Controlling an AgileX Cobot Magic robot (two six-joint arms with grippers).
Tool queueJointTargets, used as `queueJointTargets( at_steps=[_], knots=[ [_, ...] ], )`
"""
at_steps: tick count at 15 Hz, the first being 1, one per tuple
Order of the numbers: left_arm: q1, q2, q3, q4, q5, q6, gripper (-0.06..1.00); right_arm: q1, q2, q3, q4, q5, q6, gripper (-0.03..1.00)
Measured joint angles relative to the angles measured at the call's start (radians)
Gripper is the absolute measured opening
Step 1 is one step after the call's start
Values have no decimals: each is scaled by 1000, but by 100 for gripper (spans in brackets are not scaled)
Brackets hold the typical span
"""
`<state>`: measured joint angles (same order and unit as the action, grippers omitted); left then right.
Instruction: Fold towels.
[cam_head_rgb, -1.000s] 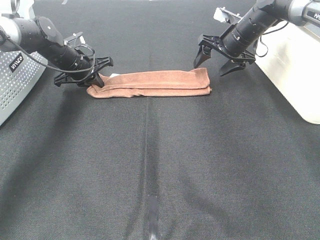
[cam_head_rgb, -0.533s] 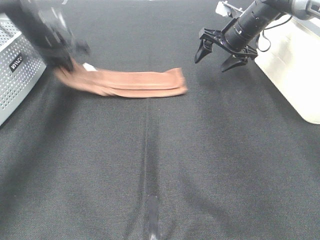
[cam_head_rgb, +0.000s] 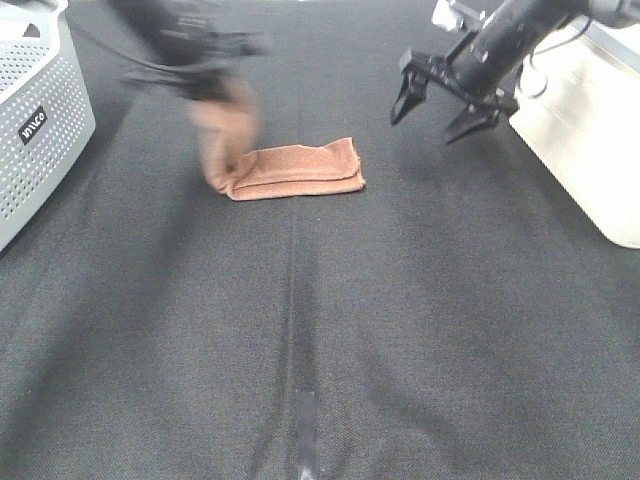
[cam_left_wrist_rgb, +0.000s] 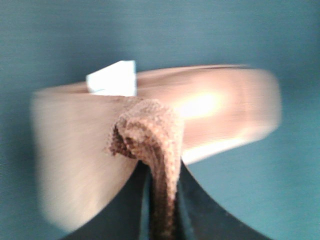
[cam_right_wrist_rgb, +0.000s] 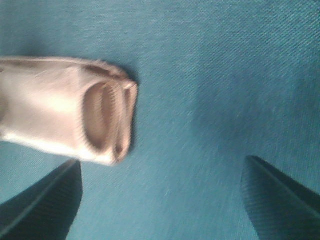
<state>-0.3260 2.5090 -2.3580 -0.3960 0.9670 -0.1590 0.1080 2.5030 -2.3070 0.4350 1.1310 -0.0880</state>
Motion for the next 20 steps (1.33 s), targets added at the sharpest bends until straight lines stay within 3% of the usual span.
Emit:
queueJointTargets(
  at_steps=[4, 5, 7, 9, 11, 13, 17, 20],
  knots=[
    [-71, 90, 0, -103, -190, -22, 13, 0, -1, 0, -1, 21, 14, 81],
    [-75, 104, 0, -137, -216, -30, 22, 0, -1, 0, -1, 21, 23, 81],
    [-76, 119, 0, -205, -260, -38, 55, 0, -1, 0, -1, 24, 24, 81],
    [-76, 120, 0, -268, -275, -38, 69, 0, -1, 0, 10, 26, 24, 81],
    [-68, 111, 0, -288, -278, -21, 71, 0, -2, 0, 55, 44, 22, 81],
    [-18, 67, 0, -287, -278, 40, 72, 0, -2, 0, 166, 55, -25, 81],
    [171, -59, -10, -275, -284, 109, 72, 37, -2, 0, 446, 67, -163, 81],
    [243, -61, -10, -273, -250, 112, 72, 141, 8, 0, 488, 5, -196, 80]
  ],
)
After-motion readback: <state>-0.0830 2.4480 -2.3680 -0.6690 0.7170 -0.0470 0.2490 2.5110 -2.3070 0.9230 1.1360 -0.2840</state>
